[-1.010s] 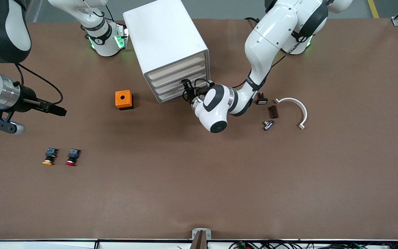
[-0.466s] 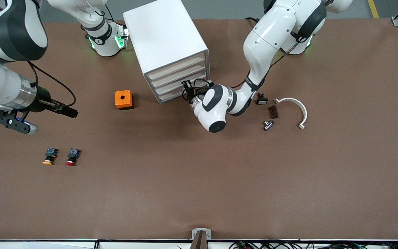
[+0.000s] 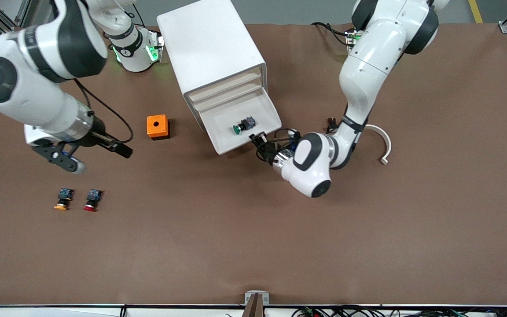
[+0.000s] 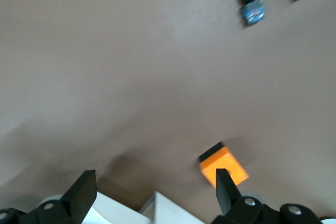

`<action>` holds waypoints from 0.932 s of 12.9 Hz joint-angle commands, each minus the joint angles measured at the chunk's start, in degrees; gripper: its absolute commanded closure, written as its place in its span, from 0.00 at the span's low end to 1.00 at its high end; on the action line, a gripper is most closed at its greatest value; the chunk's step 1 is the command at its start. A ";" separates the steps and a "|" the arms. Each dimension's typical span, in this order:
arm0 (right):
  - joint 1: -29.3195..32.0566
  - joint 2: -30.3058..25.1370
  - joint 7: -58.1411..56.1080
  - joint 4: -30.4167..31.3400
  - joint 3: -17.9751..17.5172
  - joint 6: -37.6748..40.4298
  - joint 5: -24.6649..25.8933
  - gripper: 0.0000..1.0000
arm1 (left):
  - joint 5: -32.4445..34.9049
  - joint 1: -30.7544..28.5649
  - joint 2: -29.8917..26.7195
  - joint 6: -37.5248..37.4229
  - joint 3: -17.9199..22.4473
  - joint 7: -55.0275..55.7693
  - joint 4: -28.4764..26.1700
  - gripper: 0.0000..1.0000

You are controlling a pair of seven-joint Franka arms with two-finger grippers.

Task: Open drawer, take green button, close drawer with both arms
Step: 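Pull the drawer open with the left gripper while the right gripper approaches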

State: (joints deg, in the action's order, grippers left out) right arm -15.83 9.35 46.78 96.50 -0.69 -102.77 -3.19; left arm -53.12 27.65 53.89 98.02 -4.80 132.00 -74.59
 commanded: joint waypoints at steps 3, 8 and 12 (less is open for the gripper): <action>-10.60 4.00 18.84 0.53 0.52 -6.55 0.64 0.00 | -0.58 -0.75 0.43 1.56 -0.21 -3.50 1.81 0.75; -20.19 9.01 36.08 -0.35 0.52 -11.31 5.65 0.00 | 0.47 -3.02 -1.59 -0.19 0.32 -3.94 1.90 0.26; -25.29 10.86 46.53 -0.35 0.60 -12.80 5.74 0.00 | 10.45 -8.21 -4.13 -3.01 0.58 -4.91 1.99 0.00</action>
State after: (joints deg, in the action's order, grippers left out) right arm -38.66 19.12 88.08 97.20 -0.75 -115.12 1.55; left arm -48.24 21.17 52.30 96.35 -4.14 127.52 -72.00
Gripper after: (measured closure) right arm 0.000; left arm 0.101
